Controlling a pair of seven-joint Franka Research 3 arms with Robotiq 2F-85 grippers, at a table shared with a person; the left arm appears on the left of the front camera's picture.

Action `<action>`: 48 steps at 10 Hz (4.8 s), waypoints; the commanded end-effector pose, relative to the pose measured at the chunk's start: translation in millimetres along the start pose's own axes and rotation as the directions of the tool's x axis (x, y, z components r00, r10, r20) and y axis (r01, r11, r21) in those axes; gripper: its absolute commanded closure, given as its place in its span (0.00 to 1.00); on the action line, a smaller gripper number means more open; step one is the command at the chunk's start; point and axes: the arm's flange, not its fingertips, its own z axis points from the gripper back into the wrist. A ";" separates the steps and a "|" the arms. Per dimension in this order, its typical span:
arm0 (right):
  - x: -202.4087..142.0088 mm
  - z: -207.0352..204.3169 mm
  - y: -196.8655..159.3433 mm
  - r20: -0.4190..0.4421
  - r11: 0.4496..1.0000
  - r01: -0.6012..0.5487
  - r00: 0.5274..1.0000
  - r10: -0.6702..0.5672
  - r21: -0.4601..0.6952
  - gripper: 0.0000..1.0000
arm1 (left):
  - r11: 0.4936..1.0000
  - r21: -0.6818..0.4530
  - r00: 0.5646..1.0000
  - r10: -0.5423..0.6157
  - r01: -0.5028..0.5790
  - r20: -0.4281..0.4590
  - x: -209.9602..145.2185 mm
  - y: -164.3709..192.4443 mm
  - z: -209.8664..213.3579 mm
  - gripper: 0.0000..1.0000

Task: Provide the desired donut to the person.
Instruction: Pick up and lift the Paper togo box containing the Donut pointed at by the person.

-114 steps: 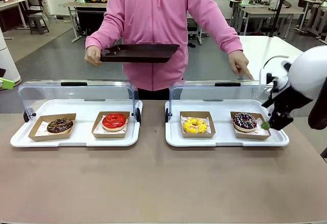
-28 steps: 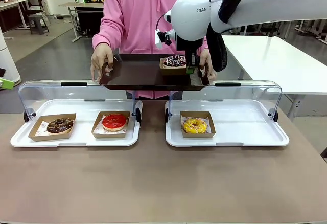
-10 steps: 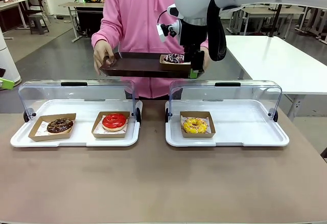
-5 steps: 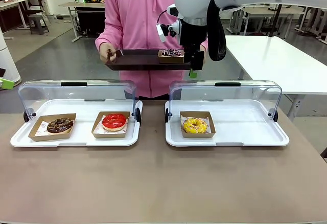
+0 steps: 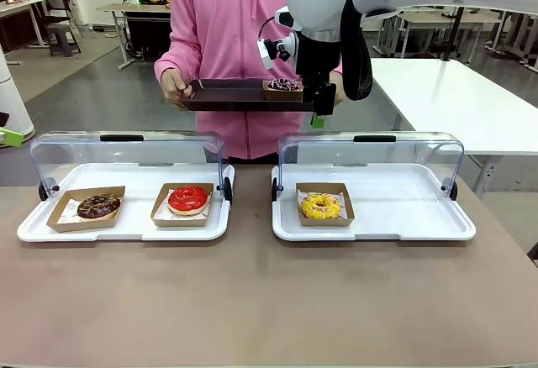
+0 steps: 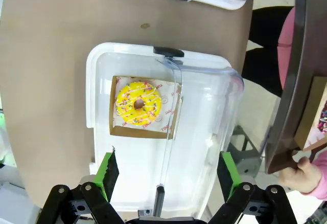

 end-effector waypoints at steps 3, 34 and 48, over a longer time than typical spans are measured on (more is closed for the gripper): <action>-62.1 51.6 48.9 0.090 0.999 0.045 0.995 -0.044 -0.008 0.00 | 1.000 -0.009 1.000 -0.001 0.001 0.013 -0.7 1.0 -0.4 0.00; -282.6 45.1 191.2 0.696 0.888 0.453 0.665 -0.273 -0.085 0.00 | 1.000 -0.009 1.000 -0.001 0.001 0.013 -0.7 1.0 -0.4 0.00; -282.6 45.1 191.2 0.696 0.888 0.453 0.665 -0.273 -0.085 0.00 | 1.000 -0.009 1.000 -0.001 0.001 0.013 -0.7 1.0 -0.4 0.00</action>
